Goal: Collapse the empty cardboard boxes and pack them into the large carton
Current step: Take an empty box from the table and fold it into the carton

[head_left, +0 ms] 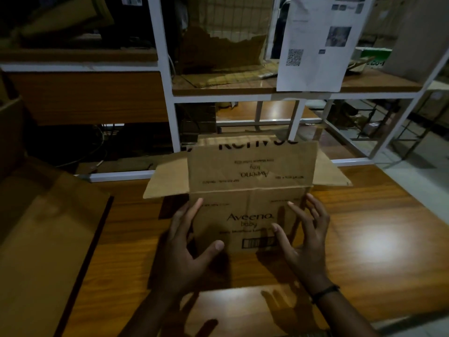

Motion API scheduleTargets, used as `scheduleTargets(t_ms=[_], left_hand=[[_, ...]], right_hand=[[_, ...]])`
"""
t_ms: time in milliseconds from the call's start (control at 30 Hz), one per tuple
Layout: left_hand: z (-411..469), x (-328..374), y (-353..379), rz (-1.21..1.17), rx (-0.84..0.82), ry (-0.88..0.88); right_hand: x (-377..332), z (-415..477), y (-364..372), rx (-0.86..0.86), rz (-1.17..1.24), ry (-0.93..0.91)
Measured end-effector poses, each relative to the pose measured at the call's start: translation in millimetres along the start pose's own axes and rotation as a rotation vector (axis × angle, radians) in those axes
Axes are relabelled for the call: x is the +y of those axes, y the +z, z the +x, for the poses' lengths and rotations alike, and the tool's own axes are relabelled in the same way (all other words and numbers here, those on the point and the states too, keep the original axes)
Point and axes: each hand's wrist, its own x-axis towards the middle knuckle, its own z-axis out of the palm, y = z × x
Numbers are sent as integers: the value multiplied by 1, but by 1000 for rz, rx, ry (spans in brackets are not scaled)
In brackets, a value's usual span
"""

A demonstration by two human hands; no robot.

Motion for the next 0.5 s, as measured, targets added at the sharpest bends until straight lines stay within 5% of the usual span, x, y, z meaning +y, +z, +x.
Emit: scheduleTargets(t_ms=[200,500], left_hand=[[8,10,-44,202,38,121],[12,2,-59,373,-45,97]], right_hand=[[-54,26,-2,-135,-262,-113],[-86,31,11,-320,-388,-17]])
